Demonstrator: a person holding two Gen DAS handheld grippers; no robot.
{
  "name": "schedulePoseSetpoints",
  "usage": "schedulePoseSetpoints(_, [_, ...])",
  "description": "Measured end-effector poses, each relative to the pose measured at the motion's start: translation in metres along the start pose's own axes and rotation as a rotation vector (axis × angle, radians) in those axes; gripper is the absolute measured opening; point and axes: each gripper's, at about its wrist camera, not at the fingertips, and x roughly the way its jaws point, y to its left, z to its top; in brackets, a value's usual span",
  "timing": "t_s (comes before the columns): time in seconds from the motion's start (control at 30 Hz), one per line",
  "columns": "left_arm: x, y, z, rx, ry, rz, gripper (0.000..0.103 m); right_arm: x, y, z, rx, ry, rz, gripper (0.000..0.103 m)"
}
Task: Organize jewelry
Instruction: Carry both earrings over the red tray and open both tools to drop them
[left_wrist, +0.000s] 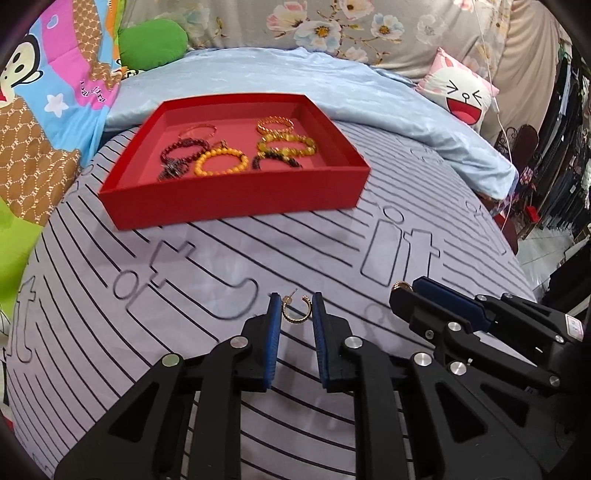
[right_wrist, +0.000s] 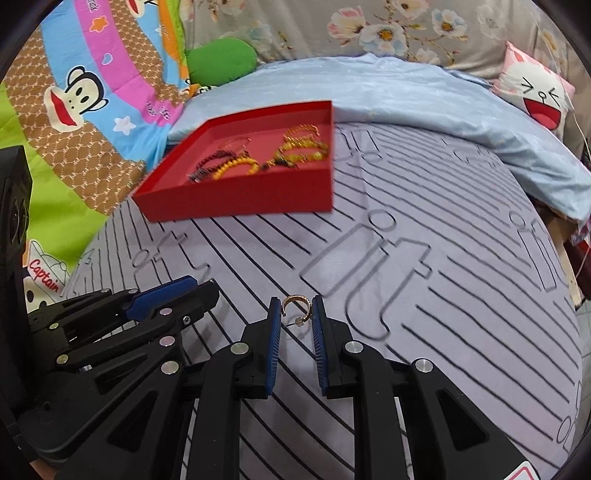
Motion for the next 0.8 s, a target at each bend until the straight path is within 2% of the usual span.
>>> schedulePoseSetpoints(0.17, [-0.009,0.017,0.026,0.005,-0.044,0.020,0.017,0.003,0.012,0.034,-0.019,-0.031,0.036,0.016])
schedulePoseSetpoints(0.4, [-0.004,0.041,0.083,0.014,-0.087,0.032,0.017,0.025,0.027,0.096,-0.055,-0.058,0.059,0.016])
schedulePoseSetpoints(0.6, [0.022,0.064,0.142,0.021,-0.115,0.055,0.017,0.063,0.034,0.154,-0.064,-0.067,0.065,0.016])
schedulePoseSetpoints(0.8, [0.058,0.085,0.178,0.013,-0.109,0.076,0.017,0.107,0.032,0.192,-0.043,-0.041,0.066,0.016])
